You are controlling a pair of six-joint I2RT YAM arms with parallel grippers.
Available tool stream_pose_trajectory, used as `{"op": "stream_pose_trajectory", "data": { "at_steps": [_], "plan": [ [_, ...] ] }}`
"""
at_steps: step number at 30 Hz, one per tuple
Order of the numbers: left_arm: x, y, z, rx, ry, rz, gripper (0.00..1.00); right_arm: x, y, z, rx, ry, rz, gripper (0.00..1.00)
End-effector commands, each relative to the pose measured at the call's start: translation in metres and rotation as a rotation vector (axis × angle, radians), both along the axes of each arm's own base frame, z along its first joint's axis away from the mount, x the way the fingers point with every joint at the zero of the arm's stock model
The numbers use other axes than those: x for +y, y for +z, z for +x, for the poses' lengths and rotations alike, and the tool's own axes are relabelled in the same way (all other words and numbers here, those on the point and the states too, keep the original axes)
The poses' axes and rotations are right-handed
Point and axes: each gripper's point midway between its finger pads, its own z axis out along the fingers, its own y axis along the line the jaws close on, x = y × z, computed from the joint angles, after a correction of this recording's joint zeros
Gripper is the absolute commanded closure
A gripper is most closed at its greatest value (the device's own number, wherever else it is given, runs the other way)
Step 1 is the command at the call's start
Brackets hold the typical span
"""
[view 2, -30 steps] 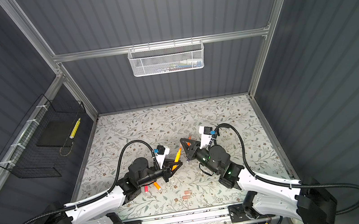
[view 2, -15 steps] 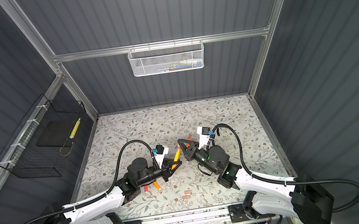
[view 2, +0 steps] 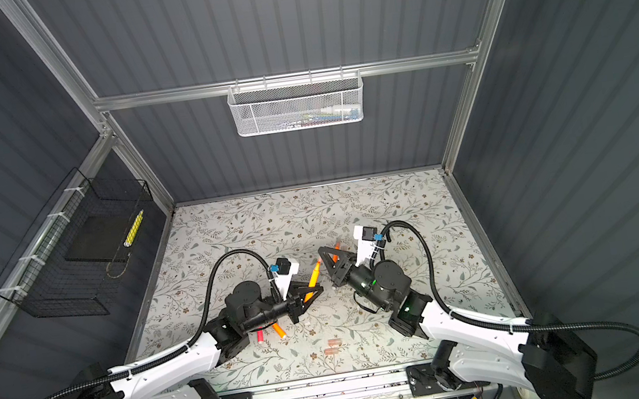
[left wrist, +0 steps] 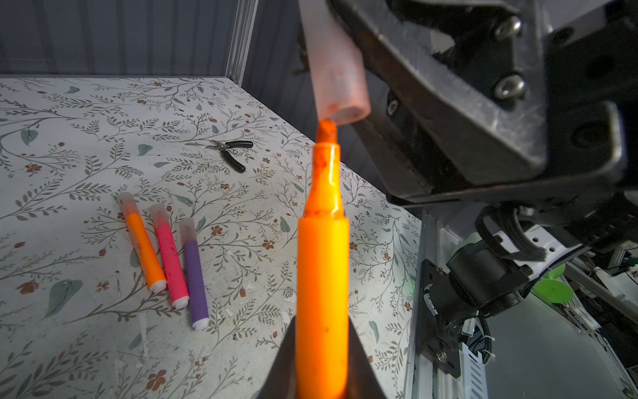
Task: Insert the pens into the pen caps
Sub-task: 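Lift the cap and bring it over the orange marker tip held by the left gripper, then press the cap down onto the orange marker while the left gripper holds it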
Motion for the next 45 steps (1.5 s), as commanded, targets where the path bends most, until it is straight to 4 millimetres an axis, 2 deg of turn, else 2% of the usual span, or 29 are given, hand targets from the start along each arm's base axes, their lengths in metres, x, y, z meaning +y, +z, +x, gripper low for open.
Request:
{"op": "stream_pose_trajectory", "data": {
  "at_steps": [1,8,18,23,24,27,31,36,45],
  "plan": [
    [-0.003,0.013,-0.002,-0.028,-0.011,-0.038,1.0,-0.002,-0.002,0.002,-0.009,-0.019,-0.018,1.0],
    [-0.003,0.013,-0.002,-0.024,-0.013,-0.039,1.0,0.001,0.005,0.003,-0.022,-0.014,-0.02,1.0],
    [0.001,0.011,0.002,-0.023,0.019,-0.037,1.0,0.012,-0.013,-0.002,0.01,0.04,-0.004,1.0],
    [0.003,0.012,0.01,0.008,0.07,-0.042,1.0,0.017,-0.02,-0.006,0.018,0.059,-0.009,1.0],
    [0.002,0.015,0.011,0.017,0.071,-0.052,1.0,0.019,-0.027,-0.007,0.026,0.067,-0.022,1.0],
    [-0.001,0.028,0.01,0.028,0.051,-0.089,1.0,0.022,-0.031,-0.011,0.013,0.087,-0.032,1.0],
    [0.005,0.048,0.015,0.036,0.046,-0.146,1.0,0.021,-0.04,-0.017,0.005,0.098,-0.037,1.0],
    [0.004,0.076,0.0,0.017,-0.055,-0.24,1.0,0.016,-0.048,-0.023,-0.006,0.108,-0.03,1.0],
    [0.01,0.078,0.005,-0.033,-0.011,-0.249,1.0,0.034,-0.038,-0.043,-0.069,0.224,-0.041,1.0]
  ]
}}
